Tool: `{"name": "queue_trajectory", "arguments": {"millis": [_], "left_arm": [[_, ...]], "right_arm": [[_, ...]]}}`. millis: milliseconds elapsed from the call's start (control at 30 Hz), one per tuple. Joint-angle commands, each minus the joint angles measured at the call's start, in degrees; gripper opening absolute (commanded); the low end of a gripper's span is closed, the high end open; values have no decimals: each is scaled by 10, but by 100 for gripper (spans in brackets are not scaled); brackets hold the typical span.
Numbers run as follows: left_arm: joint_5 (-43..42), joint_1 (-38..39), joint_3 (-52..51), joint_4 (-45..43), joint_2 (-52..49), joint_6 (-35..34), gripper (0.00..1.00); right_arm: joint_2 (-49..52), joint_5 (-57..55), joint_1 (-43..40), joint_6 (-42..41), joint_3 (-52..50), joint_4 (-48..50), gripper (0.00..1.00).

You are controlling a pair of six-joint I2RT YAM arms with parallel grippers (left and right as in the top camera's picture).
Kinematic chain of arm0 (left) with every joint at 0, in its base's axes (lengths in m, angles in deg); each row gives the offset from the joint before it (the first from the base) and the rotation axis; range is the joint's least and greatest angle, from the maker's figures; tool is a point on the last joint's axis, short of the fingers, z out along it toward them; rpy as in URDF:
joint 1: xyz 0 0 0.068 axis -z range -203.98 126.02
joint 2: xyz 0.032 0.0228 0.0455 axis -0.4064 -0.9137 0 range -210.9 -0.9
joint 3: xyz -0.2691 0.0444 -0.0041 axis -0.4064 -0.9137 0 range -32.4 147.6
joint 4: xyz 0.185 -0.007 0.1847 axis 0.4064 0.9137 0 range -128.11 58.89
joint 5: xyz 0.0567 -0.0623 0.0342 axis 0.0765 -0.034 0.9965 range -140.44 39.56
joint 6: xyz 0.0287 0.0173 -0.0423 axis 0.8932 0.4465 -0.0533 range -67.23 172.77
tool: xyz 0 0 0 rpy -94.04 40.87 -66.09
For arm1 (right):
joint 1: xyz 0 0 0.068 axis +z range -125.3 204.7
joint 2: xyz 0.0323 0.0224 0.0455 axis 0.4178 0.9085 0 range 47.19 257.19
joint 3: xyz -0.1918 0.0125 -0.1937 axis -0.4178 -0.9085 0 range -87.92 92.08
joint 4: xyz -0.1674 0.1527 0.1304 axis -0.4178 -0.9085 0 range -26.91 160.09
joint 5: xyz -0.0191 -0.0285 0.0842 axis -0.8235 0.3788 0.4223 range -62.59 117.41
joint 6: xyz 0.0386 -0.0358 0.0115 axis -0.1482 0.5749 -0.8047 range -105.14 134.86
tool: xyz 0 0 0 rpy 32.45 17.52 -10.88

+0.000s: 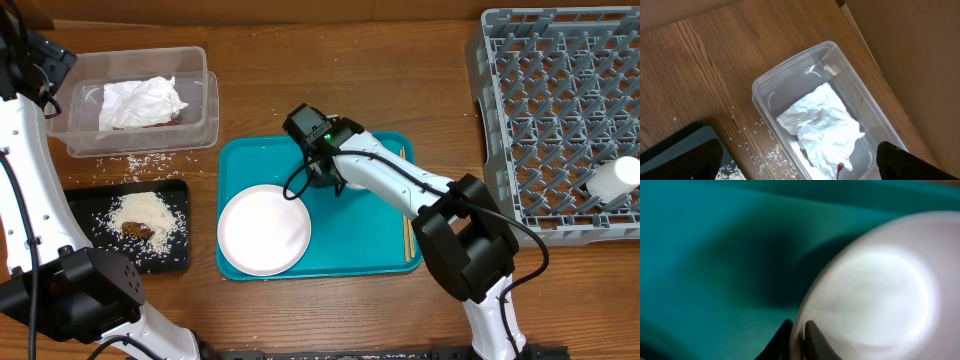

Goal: Sort waste into correct bins and load items into the dishwasher
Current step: 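Carry the bowl right into the grey dish rack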

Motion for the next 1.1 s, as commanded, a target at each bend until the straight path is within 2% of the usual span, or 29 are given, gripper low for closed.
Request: {"name": "queue_trajectory", "arguments": {"millis": [0,167,267,400,467,667,833,967,1067], "left_arm": [[8,-3,2,0,-3,9,100],[8,-3,2,-1,-3,9,100],[8,-3,2,-1,-3,9,100],[8,-3,2,-1,-3,9,100],[8,-3,2,0,-3,9,100],[8,-3,2,0,-3,9,100],[8,-3,2,0,-3,9,100],[8,-3,2,-1,-3,9,100],[8,-3,2,0,-3,9,100]], "right_arm": [[-1,5,2,-3,43,-30,4],[-9,0,-12,0,156,-105,4],[-15,-38,-53,16,290,-183,4],[-18,-41,-146,48,419,-241,4],[-18,-8,-251,47,485,-263,4],[-14,215,-501,82,502,-241,4],[21,517,-689,180,501,-200,4],[65,650,-780,203,501,-177,4],[103,716,-817,215,501,-155,4]]}}
